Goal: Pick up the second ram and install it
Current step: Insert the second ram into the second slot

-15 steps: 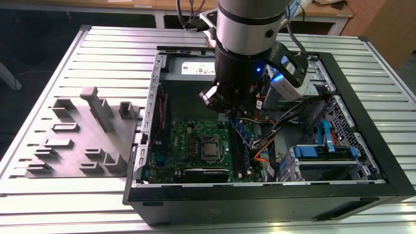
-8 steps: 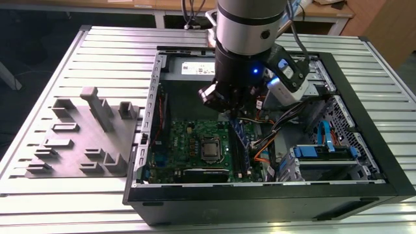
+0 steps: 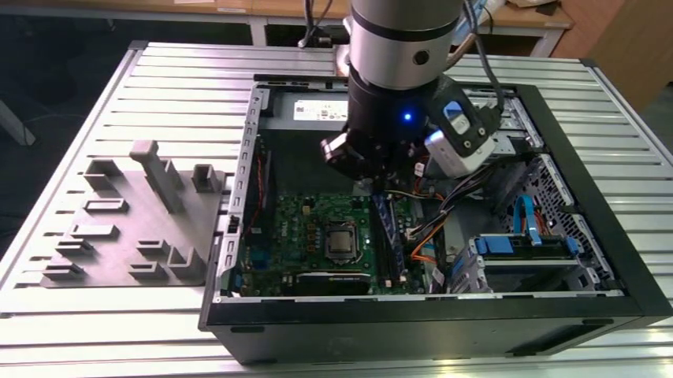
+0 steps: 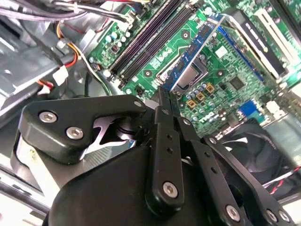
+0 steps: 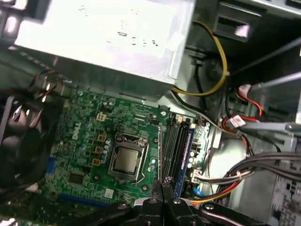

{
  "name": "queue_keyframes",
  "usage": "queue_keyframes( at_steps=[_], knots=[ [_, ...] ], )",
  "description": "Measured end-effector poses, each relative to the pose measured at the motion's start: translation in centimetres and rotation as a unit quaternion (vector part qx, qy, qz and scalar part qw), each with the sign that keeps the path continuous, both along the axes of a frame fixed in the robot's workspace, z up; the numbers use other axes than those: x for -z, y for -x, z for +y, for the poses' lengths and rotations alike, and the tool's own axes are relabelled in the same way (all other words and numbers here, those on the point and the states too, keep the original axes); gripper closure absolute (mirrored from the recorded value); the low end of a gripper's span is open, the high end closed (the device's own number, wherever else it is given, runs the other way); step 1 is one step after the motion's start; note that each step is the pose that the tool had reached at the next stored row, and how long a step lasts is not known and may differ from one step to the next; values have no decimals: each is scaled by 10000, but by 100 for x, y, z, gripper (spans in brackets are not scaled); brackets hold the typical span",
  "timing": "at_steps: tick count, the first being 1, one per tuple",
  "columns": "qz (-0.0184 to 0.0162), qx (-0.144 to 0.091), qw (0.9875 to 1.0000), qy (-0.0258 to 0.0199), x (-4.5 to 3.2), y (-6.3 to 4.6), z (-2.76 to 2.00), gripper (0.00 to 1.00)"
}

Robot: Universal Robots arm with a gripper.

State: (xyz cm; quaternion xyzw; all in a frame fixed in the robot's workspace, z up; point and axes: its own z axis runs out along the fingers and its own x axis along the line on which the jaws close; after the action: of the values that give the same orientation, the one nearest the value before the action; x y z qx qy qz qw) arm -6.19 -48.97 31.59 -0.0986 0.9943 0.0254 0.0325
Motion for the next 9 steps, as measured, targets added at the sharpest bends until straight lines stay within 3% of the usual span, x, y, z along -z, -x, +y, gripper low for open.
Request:
queue_keyframes(
  at_steps=[4,9],
  knots=[
    [0,276,9996,0,5,0,1,91],
    [0,711,9975,0,21,0,0,91]
  ],
)
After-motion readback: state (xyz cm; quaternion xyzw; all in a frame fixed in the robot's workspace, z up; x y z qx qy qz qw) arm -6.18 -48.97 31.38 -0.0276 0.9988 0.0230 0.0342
